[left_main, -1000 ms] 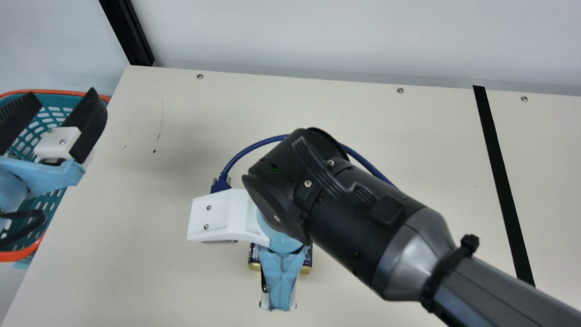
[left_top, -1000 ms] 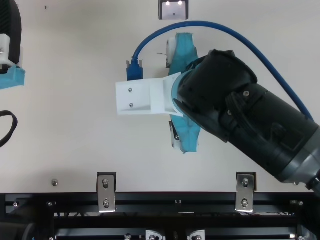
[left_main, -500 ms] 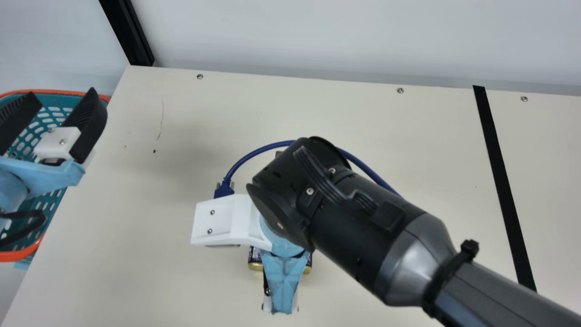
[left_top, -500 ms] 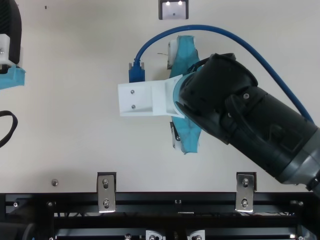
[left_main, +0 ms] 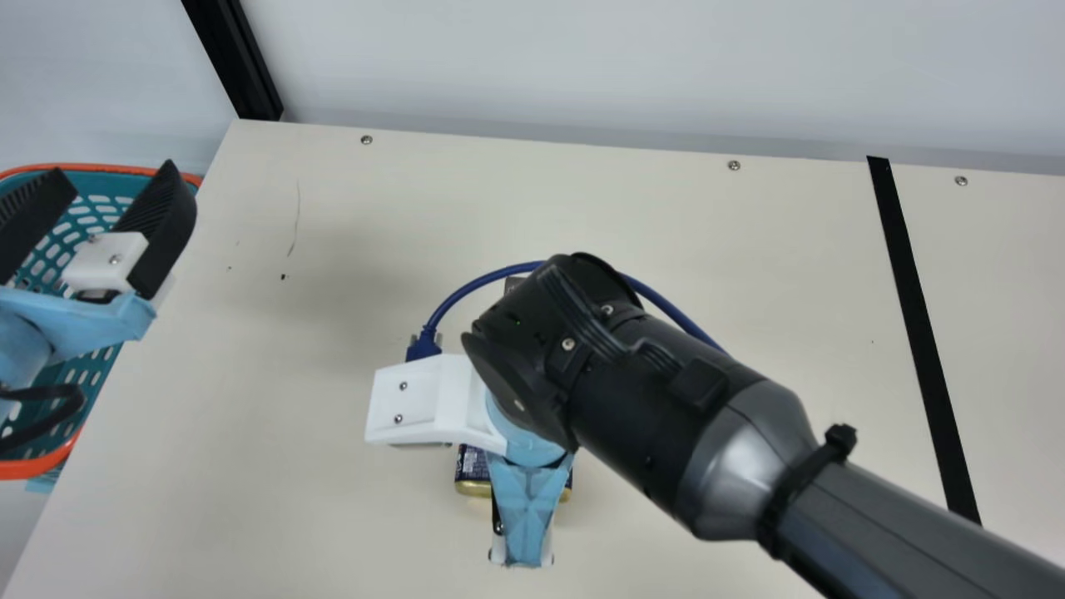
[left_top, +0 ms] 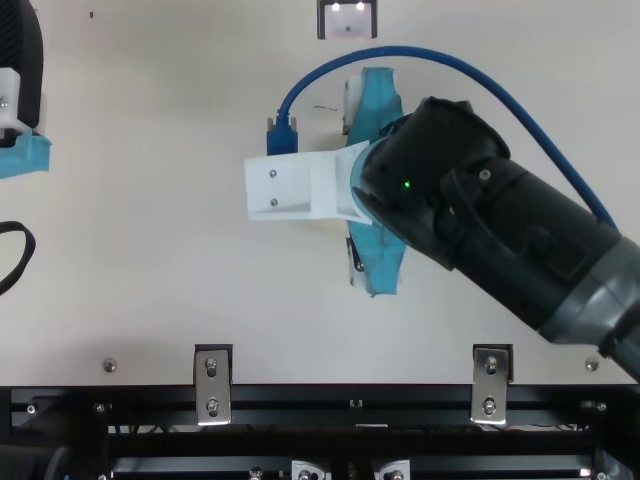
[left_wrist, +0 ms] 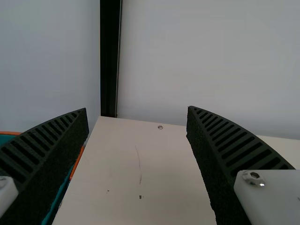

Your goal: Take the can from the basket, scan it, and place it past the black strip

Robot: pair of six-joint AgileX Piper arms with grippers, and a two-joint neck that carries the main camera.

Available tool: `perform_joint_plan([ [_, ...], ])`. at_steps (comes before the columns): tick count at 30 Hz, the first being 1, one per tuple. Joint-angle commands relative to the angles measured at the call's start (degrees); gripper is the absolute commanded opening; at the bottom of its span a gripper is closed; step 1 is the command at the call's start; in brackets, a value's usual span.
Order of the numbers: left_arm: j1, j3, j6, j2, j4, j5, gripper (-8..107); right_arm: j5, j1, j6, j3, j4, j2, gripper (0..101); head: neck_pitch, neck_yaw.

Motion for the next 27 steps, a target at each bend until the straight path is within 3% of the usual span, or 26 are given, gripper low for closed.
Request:
perform_joint_plan([
  [1, 0.0, 0.0, 0.0, 0.0, 0.0, 0.0, 90, -0.22, -0.17, 0.01, 0.19, -0.13, 0.37, 101, -0.25, -0.32],
  [13, 0.0, 0.0, 0.0, 0.0, 0.0, 0.0, 90, -0.76, -0.53, 1.28, -0.34, -0.28, 2.77, 101, -0.25, -0.32],
  [14, 0.0, 0.0, 0.0, 0.0, 0.0, 0.0, 90, -0.81, -0.52, 1.51, -0.51, -0.44, 2.97, 0, -0.25, -0.32],
  [27, 0.0, 0.0, 0.0, 0.0, 0.0, 0.0, 90, -1.02, -0.98, 3.05, -2.17, -0.3, 3.24, 0, -0.25, -0.32],
])
